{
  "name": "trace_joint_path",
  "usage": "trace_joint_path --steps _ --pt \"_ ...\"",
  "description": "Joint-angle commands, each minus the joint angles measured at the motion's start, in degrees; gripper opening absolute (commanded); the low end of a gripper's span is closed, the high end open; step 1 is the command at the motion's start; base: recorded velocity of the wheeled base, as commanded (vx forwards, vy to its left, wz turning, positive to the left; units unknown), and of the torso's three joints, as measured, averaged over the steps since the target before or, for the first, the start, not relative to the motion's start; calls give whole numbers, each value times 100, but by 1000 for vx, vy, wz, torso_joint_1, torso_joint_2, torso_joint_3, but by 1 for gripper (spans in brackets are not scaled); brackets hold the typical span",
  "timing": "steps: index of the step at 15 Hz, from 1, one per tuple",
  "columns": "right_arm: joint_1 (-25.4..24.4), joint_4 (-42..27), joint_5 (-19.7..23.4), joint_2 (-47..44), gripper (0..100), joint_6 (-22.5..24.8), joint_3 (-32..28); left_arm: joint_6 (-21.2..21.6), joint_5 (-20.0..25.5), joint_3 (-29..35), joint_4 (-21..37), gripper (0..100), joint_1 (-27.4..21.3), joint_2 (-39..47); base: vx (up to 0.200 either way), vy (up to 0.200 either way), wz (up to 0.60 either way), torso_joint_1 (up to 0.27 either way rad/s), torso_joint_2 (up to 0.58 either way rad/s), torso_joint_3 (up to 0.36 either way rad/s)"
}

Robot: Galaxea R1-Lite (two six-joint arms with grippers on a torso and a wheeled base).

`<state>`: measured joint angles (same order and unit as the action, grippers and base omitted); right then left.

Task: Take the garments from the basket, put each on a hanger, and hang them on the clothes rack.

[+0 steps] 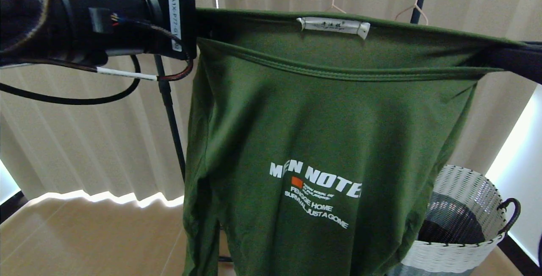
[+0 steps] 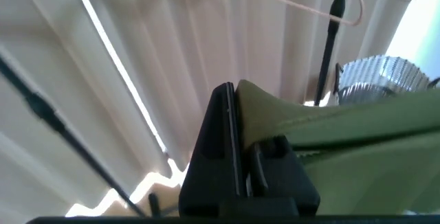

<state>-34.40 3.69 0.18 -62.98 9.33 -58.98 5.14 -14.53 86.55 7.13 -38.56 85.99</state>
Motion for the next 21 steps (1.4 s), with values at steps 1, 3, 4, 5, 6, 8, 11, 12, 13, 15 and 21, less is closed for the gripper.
trace_joint_path --steps 1,3,4,5,6,8,11,12,13,15,21 --pt "-207 -220 -1 514 0 8 159 -172 -15 90 -159 0 24 401 0 0 0 0 0 0" --pt "-322 -220 -1 550 0 87 369 -268 -15 90 -186 0 15 453 0 0 0 0 0 0" --pt "-330 -220 -1 541 0 96 378 -277 -15 72 -186 0 15 453 0 0 0 0 0 0" --pt "-339 -220 -1 541 0 96 378 -277 -15 72 -186 0 15 445 0 0 0 0 0 0" --pt "-339 -211 -9 523 0 96 378 -277 -15 37 -186 0 15 427 0 0 0 0 0 0" --pt "-330 -229 -18 514 0 105 387 -312 -15 -33 -168 0 15 401 0 0 0 0 0 0" --pt "-269 -158 -27 251 0 113 317 -304 -6 -402 25 0 6 -127 0 0 0 0 0 0" --pt "-155 -88 -27 110 0 105 246 -304 3 -455 201 0 15 -320 0 0 0 0 0 0" --pt "-31 9 -18 -13 0 105 211 -304 91 -464 324 0 15 -434 0 0 0 0 0 0" --pt "127 439 -9 -391 0 96 167 -304 548 -455 843 0 6 -856 0 0 0 0 0 0" --pt "232 1054 -1 -1454 0 96 -334 -242 873 -1229 1300 0 -1040 -1972 0 0 0 0 0 0"
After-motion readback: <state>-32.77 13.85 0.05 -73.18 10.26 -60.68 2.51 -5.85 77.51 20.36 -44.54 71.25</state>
